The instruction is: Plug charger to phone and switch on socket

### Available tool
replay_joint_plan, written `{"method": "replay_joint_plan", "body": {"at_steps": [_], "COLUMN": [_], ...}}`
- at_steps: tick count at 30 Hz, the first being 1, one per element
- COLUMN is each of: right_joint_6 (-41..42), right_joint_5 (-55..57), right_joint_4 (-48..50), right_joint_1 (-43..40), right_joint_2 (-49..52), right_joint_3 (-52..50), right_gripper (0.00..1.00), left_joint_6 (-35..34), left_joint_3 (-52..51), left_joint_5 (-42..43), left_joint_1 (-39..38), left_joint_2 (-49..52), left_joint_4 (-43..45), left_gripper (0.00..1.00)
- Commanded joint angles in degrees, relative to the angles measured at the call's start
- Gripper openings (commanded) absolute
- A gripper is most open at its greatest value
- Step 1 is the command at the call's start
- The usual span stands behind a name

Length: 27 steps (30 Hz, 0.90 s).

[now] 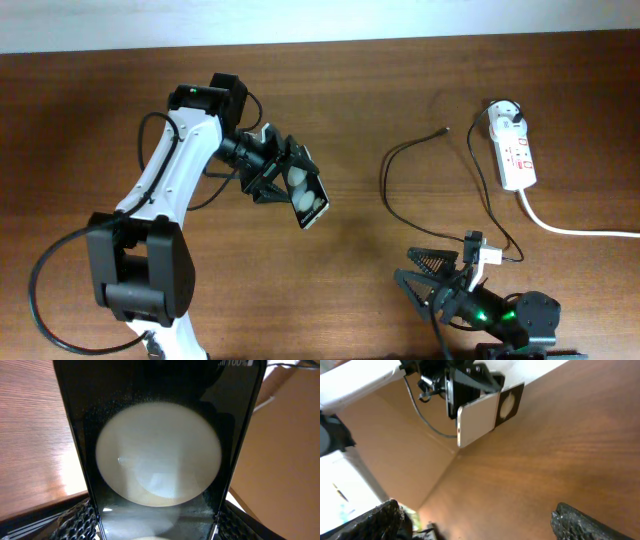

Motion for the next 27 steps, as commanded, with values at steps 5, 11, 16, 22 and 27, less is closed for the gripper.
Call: {"method": "replay_joint_plan", "body": {"at_steps": [5,11,16,22,27], "right_joint_6": [3.3,-15.5,-21.9,-6.7,1.0], "right_joint_5": [8.6,16.9,32.4,70.5,73.4], "right_joint_4": [0.2,-11.1,-21.9,-0.5,13.2], "right_joint_1": [0.2,0.3,19.2,48.2,51.4], "right_joint_2": [0.1,27.0,51.8,67.3,80.5], "right_joint_3": [0.2,21.0,44.3,44.5,44.5], "right_gripper": [0.99,0.99,0.99,0.99,0.97], "left_joint_6": [1.4,1.4,0.7,0.7,0.7], "left_joint_3": [1.1,1.1,1.1,1.1,1.1], "left_joint_5": [-1.0,-1.6,-1.5,-1.3,0.5], "left_joint_1": [0.3,0.3,0.3,0.3,0.3], "left_joint_2": [-2.5,-2.5,-2.5,-2.5,-2.5], "left_joint_4": [2.1,7.3,7.9,7.9,7.9], "left_gripper": [0.63,0.63,0.65,0.65,0.65]}}
